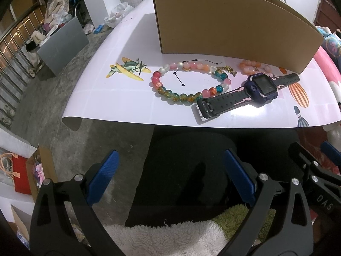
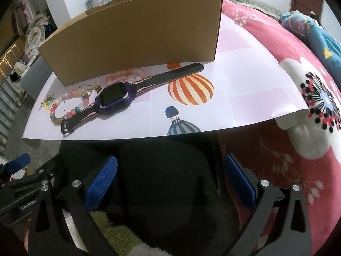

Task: Organize jewelry

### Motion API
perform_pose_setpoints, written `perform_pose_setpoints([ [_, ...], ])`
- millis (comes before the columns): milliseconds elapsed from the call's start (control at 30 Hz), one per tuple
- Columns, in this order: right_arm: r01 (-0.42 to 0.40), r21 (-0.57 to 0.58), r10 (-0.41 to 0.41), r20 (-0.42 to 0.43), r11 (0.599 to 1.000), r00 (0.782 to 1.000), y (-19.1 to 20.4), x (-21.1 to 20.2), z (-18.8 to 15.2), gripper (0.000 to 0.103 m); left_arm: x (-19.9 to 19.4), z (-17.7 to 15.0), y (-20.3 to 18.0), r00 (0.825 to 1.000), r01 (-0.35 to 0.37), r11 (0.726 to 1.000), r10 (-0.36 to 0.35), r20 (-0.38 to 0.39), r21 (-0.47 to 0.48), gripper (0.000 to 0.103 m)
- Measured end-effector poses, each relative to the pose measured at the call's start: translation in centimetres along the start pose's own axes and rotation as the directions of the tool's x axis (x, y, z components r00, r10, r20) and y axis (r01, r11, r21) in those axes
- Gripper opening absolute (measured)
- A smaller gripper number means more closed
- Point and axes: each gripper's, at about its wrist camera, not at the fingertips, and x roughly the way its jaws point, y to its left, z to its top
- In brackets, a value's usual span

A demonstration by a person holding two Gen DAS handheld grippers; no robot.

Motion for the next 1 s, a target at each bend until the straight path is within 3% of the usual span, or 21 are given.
perform_pose_setpoints([
  [1000, -0.006, 0.002, 0.006, 0.001, 1.000, 1.000, 0.01, -0.20, -0.10, 0.097, -0.28, 0.25, -0.05, 1.000, -0.011, 1.000, 0.011, 0.004, 0.004, 0.095],
])
